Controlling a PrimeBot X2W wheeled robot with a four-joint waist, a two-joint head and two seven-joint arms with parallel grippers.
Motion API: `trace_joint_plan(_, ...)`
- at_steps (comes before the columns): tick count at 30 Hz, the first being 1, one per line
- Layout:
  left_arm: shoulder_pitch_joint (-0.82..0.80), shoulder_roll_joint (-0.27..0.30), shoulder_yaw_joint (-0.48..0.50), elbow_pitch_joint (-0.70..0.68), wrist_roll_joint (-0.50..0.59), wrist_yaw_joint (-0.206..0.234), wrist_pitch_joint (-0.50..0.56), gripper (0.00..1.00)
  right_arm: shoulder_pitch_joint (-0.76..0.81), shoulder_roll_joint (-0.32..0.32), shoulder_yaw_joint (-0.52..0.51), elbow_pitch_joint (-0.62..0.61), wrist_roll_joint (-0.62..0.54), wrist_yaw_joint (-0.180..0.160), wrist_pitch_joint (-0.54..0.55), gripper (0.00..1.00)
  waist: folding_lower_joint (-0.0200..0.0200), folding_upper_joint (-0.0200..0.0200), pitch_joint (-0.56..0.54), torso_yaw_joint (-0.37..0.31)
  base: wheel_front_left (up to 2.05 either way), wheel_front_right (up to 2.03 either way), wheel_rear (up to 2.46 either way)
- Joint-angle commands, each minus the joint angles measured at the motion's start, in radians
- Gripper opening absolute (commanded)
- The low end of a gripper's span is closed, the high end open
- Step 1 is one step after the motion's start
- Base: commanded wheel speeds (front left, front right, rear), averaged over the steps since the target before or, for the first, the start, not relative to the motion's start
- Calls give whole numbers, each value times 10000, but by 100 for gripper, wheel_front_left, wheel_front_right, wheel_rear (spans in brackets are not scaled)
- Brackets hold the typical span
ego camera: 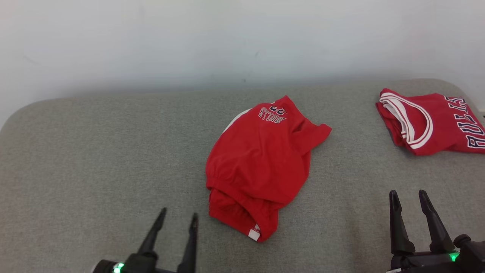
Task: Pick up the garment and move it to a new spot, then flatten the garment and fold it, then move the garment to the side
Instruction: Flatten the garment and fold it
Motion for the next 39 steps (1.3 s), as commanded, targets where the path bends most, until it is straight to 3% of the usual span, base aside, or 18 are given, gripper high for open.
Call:
trace_joint_plan(1,-159,-4,-203,128,-7,-65,-30,100,-70,10,26,30,20,-28,15,100,0,0,127,-160,0,0,0)
trace_joint_plan(12,-1148,3,-2295,1924,-344,-131,-30,100,-519,94,199,279,142,-28,-1,100,0,0,777,-1163,0,0,0)
trace_joint_plan(25,-2414,74,-3040,4283,-922,-145,-28,100,-839,231,229,234,156,-28,-7,100,0,0,1370,-2080,0,0,0)
trace_joint_plan(26,-2534,65,-3063,4383,-1008,-144,-30,75,-834,228,213,227,158,-28,-7,100,0,0,1379,-2093,0,0,0)
trace_joint_plan(27,-2644,64,-3077,4462,-1067,-144,-30,31,-828,225,200,217,155,-28,-7,100,0,0,1384,-2095,0,0,0)
trace_joint_plan(28,-2723,56,-3111,4510,-1142,-144,-30,0,-809,232,167,206,136,-28,-8,100,0,0,1379,-2075,0,0,0)
trace_joint_plan(32,-2898,29,-3141,4191,-1239,-145,-30,0,-633,245,-28,222,55,-28,-7,100,0,0,1239,-1744,0,0,0)
trace_joint_plan(39,-2237,48,-2927,2233,-1433,-131,-28,0,-378,157,-103,299,102,-28,-7,100,0,0,703,-595,0,0,0)
